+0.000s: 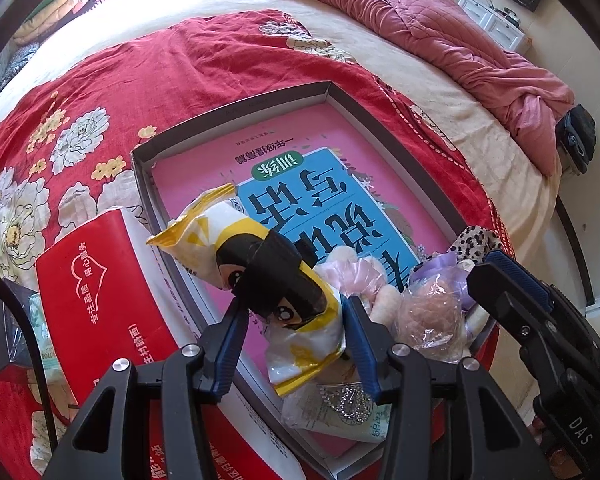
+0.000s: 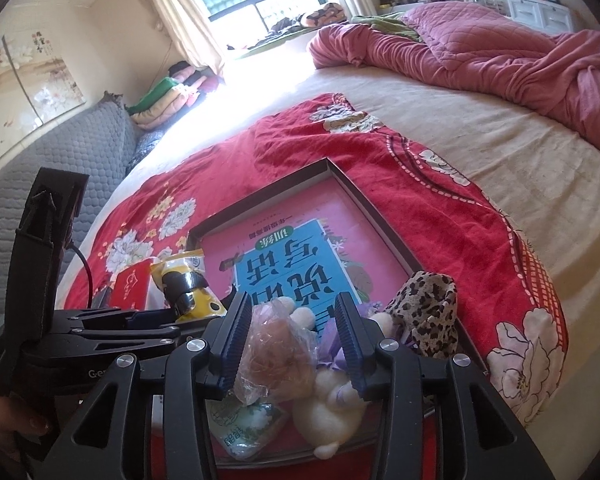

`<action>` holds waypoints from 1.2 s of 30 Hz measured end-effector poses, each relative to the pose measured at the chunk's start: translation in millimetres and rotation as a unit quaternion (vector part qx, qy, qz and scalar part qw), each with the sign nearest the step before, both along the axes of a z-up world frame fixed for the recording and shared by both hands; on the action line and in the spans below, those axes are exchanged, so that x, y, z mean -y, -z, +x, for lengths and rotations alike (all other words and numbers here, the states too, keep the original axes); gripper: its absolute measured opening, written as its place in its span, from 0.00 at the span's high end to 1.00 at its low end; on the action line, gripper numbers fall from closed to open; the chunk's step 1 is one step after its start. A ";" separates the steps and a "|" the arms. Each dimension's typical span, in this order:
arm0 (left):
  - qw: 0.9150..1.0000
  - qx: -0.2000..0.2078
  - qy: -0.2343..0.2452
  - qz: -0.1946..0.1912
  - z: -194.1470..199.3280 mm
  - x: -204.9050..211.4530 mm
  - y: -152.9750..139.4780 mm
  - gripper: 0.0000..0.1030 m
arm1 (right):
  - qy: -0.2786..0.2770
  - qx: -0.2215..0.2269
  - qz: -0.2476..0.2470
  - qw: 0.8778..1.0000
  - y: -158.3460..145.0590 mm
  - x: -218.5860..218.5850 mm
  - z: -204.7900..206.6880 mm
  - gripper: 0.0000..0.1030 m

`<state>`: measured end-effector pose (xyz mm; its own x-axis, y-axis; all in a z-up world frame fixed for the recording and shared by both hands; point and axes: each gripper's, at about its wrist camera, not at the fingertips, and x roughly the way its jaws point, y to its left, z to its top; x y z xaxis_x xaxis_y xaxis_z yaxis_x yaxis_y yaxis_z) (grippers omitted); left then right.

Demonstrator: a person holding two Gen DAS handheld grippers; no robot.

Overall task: Organize soft objects
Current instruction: 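Open the left tool to drop the snack bag while the right tool releases the clear bag into the box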

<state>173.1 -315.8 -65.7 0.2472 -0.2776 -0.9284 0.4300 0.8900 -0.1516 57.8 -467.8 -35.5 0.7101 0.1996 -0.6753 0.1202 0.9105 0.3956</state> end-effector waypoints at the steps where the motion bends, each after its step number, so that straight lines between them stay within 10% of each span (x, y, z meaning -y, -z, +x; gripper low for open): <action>1: 1.000 0.001 -0.001 -0.002 0.0 -0.2 0.0 0.52 | 0.002 0.002 0.000 1.000 -0.8 0.2 -0.7 0.57; 36: 0.997 0.072 -0.012 -0.036 -35.9 -36.8 -51.7 0.38 | 0.012 0.024 -0.058 0.998 -36.5 -15.8 -12.8 0.38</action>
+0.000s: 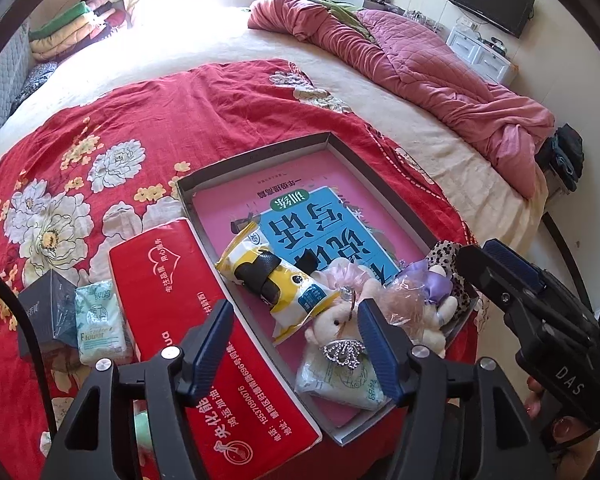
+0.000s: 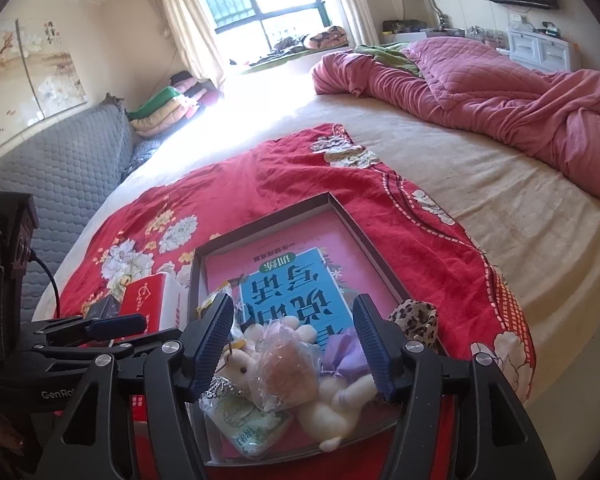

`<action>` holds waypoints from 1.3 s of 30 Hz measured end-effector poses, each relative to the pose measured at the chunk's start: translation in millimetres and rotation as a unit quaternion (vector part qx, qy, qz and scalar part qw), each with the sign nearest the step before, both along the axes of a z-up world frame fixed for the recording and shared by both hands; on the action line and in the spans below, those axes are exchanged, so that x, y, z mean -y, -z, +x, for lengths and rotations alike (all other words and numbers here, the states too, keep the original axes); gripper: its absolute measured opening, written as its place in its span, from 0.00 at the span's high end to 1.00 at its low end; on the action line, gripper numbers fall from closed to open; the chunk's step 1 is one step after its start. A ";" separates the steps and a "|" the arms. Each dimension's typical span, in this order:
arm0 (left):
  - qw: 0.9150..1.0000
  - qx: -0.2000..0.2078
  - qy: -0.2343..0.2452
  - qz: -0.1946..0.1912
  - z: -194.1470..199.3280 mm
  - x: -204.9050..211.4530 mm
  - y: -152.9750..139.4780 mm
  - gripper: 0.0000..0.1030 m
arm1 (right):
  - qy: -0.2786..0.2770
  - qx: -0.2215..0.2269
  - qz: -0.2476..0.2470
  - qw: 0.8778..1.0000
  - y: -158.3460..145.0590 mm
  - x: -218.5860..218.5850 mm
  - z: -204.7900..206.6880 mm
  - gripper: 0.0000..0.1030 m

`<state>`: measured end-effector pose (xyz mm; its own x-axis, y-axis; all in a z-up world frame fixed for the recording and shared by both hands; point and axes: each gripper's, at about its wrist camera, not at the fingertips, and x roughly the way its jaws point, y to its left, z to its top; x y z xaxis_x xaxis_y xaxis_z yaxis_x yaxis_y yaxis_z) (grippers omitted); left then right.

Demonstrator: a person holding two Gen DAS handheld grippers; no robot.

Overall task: Organize soft objects
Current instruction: 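Open the left tool to drop the snack bag while the right tool releases the clear bag into the box, then move both open tools back over the scrunchie and green sponge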

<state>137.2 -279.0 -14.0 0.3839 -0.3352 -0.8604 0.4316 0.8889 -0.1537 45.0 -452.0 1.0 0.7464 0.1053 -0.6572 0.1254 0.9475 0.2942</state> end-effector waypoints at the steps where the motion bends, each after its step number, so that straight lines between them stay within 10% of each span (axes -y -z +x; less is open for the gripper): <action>1: 1.000 0.003 -0.001 0.000 -1.6 -1.2 -2.5 0.37 | 0.000 0.000 -0.002 1.000 -1.0 -1.0 -0.8 0.37; 39: 0.982 0.116 -0.144 -0.025 -55.5 -194.2 -100.6 0.23 | -0.090 0.062 -0.108 0.988 -87.8 -108.9 -24.8 0.29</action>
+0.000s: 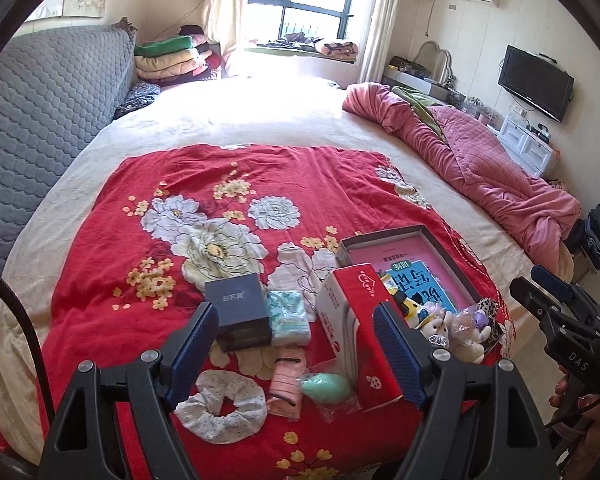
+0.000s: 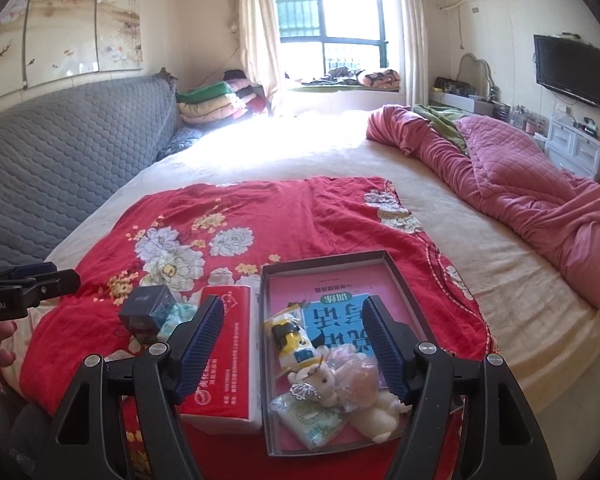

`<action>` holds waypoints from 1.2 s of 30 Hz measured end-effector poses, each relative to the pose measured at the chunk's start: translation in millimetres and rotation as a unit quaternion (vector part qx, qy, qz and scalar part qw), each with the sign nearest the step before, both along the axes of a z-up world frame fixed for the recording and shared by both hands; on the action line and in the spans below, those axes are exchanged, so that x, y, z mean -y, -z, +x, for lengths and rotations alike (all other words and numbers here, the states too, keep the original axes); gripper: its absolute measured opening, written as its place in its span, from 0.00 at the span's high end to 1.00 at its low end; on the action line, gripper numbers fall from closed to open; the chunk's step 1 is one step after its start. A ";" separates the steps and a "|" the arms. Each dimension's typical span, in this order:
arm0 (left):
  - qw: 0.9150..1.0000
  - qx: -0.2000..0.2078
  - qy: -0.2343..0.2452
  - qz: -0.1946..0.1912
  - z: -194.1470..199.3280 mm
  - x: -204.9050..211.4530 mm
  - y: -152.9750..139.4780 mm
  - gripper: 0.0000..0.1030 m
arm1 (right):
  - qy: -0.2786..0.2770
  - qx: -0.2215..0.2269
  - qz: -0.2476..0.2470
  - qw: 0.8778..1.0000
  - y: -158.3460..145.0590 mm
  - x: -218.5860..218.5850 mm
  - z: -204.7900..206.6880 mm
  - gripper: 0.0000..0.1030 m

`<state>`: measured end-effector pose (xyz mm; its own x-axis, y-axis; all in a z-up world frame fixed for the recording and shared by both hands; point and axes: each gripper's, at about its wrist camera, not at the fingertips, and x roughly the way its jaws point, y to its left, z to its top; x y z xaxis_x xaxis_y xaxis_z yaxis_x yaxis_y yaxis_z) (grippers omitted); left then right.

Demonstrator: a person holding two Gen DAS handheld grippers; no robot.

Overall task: Organize soft objects
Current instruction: 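Move both open tools back over the scrunchie and green sponge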

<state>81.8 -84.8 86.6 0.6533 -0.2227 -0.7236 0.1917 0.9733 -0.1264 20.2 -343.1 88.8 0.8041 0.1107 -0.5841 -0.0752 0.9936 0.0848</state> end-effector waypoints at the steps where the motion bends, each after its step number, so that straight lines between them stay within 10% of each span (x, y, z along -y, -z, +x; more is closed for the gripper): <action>1: 1.000 0.003 -0.005 0.000 -2.4 -6.6 -2.2 0.23 | -0.009 0.002 -0.001 1.000 -3.2 -6.3 -0.5 0.29; 36: 0.995 0.002 -0.103 0.005 -47.9 -121.4 17.0 0.22 | -0.199 0.010 -0.104 0.974 -19.4 -169.6 -17.4 0.28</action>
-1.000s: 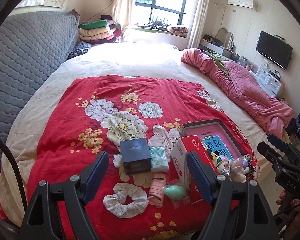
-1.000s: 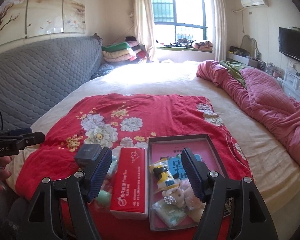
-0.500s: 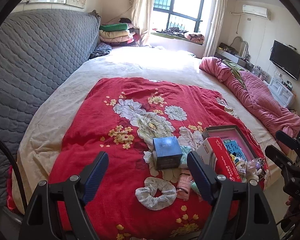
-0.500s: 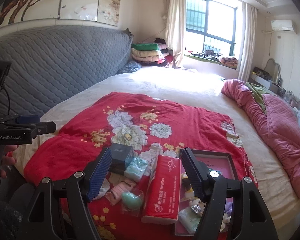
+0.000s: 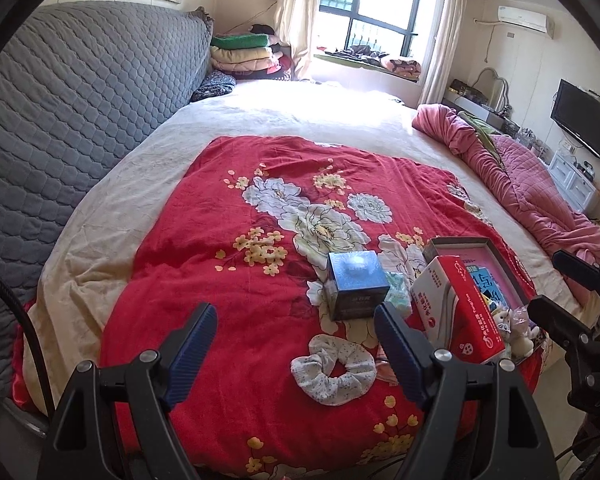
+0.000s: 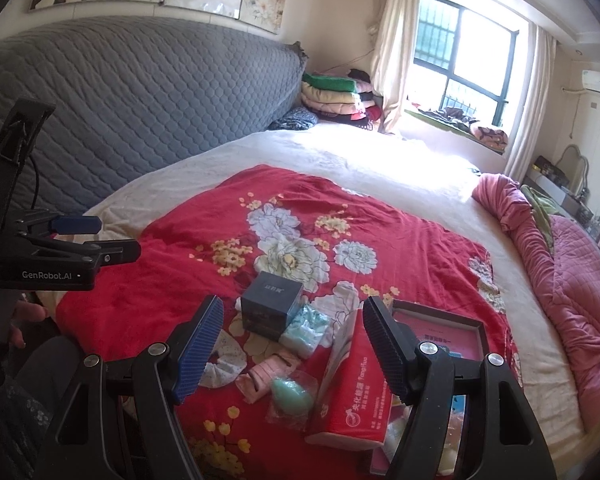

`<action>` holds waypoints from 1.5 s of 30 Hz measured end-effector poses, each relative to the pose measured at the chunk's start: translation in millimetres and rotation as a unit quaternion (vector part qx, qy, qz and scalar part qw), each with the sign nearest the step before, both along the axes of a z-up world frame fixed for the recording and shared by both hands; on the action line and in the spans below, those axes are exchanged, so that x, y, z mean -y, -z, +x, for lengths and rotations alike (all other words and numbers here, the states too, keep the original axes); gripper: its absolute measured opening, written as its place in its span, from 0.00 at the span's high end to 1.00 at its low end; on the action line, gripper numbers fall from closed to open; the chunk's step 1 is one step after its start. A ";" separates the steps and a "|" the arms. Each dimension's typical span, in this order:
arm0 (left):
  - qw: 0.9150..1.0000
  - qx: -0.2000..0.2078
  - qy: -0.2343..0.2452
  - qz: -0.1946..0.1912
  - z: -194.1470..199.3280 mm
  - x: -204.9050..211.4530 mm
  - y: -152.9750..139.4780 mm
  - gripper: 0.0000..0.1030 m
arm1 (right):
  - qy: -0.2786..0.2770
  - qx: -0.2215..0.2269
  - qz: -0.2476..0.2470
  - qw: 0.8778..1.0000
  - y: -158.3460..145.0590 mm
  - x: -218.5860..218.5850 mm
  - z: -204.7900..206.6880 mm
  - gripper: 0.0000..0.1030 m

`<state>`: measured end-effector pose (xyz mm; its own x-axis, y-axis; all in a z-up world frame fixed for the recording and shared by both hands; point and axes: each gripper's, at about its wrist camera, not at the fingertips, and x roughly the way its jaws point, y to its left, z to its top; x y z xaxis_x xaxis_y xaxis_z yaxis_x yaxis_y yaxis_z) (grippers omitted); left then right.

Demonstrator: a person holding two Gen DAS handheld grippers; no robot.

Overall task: Organize soft objects
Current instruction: 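Move both open tools back over the scrunchie and green sponge, then grasp the white floral scrunchie with the left tool while the right tool grasps the green sponge bag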

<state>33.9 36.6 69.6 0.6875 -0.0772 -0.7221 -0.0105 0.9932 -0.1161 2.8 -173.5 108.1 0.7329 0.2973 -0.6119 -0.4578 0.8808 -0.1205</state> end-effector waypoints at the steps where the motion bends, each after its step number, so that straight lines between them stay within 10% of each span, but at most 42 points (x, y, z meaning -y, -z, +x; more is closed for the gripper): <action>1: 1.000 -0.002 0.001 -0.002 0.7 -0.1 4.6 0.22 | -0.005 -0.004 -0.003 1.000 3.9 -2.6 0.4 0.28; 16: 0.997 -0.082 0.009 -0.012 18.0 -5.1 80.7 0.22 | -0.038 -0.070 -0.086 0.993 78.2 -29.4 19.6 0.28; 45: 0.983 -0.173 0.038 -0.047 55.3 14.1 159.6 0.22 | -0.088 -0.130 -0.320 0.934 190.1 -55.6 50.2 0.28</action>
<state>89.2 22.5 -90.0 0.3911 -0.1971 -0.8990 0.0084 0.9775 -0.2107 53.0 -117.9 -82.0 0.5083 -0.0890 -0.8566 -0.6761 0.5748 -0.4609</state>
